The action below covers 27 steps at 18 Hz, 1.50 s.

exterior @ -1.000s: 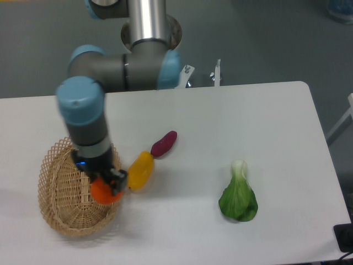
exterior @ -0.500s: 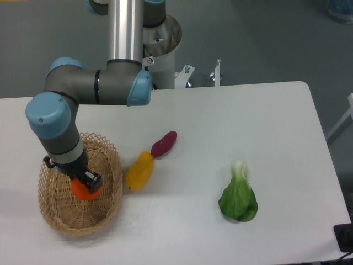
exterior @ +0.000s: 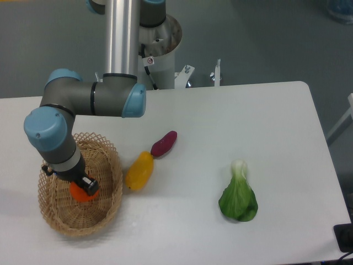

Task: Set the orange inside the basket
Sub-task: 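Open the gripper to release the orange inside the basket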

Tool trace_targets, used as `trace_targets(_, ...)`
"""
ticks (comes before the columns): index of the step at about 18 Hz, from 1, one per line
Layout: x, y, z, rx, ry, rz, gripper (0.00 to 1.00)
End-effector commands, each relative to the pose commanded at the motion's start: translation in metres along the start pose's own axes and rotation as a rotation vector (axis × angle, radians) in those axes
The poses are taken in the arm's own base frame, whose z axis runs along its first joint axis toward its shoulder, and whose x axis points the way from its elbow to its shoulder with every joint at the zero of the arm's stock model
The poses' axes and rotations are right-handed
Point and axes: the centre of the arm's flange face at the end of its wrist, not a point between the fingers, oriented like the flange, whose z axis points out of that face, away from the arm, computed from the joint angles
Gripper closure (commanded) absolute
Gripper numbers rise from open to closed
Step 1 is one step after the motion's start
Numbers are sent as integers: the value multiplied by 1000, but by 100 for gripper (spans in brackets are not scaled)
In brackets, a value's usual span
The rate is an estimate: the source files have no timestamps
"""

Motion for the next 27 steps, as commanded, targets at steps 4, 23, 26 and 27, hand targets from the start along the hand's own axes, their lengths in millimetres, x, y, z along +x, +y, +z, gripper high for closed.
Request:
trace_targets(4, -1, -2, 5, 9, -5, -12, 30)
trace_targets(23, -43, 17, -82, 123, -74, -65, 0)
trace_targets(26, -60, 33, -103, 138, -95, -50, 0)
trace_targets(27, -66, 39, -109, 134, -98, -39, 0)
